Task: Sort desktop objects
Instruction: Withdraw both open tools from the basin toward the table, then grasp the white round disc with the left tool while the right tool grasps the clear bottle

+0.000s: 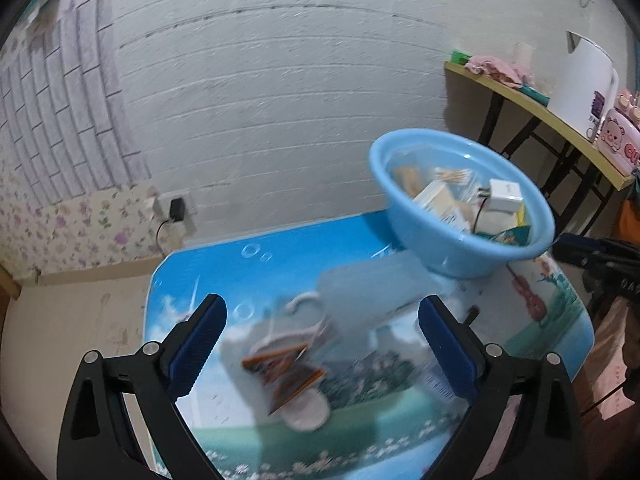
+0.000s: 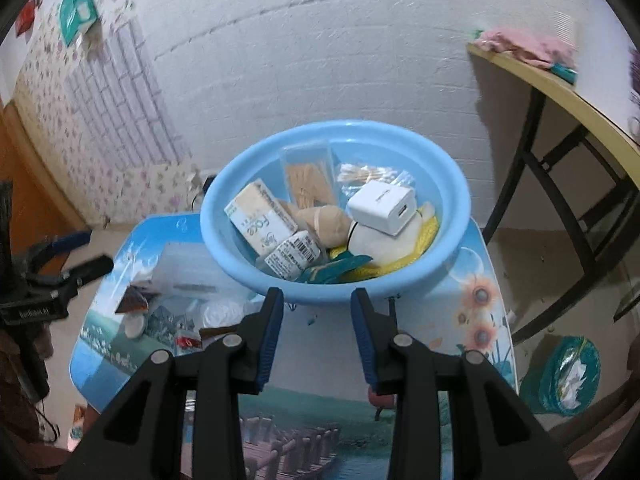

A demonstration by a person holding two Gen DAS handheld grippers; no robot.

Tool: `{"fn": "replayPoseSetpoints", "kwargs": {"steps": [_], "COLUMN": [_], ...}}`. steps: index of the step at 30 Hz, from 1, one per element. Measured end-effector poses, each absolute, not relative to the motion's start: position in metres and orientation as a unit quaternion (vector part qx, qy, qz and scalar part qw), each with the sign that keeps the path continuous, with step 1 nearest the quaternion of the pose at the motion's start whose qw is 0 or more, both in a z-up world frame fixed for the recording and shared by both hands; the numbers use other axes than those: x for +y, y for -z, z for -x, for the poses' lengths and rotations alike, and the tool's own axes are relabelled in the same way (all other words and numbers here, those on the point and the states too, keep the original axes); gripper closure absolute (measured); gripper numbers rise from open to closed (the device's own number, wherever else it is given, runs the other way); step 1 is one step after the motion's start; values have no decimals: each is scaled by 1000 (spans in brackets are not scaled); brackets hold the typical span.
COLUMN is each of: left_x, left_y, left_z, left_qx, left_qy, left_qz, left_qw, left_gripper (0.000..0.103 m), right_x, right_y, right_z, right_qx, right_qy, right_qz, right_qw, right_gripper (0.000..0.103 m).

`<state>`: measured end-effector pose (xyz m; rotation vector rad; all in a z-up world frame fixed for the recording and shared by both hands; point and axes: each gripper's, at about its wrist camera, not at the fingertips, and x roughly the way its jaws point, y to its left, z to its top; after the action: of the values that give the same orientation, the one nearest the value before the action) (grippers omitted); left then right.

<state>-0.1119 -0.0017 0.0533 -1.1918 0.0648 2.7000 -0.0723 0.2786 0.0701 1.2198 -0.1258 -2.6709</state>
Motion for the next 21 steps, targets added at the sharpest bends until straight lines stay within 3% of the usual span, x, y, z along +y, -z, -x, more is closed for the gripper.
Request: {"fn": "replayPoseSetpoints", "kwargs": {"steps": [12,16,21], "left_x": [-23,-24,-28], "left_y": [-13,-2,11], "left_z": [94,89,87], "left_qx": [8,7,-1], "left_qy": [-894,-888,-882], "left_qz": [441,452,466], "left_qw": [79,80,74], "left_gripper": [6,6,6], "right_x": [250,242,239], "right_y": [-53,-45,-38], "right_z": [60,58,59], "right_qx": [-14,-8,-5], "right_qy": [884,877,871], "right_qz": [-446,-456,-467], "right_qw": [142,152,153], "right_gripper": [68,55,55]}}
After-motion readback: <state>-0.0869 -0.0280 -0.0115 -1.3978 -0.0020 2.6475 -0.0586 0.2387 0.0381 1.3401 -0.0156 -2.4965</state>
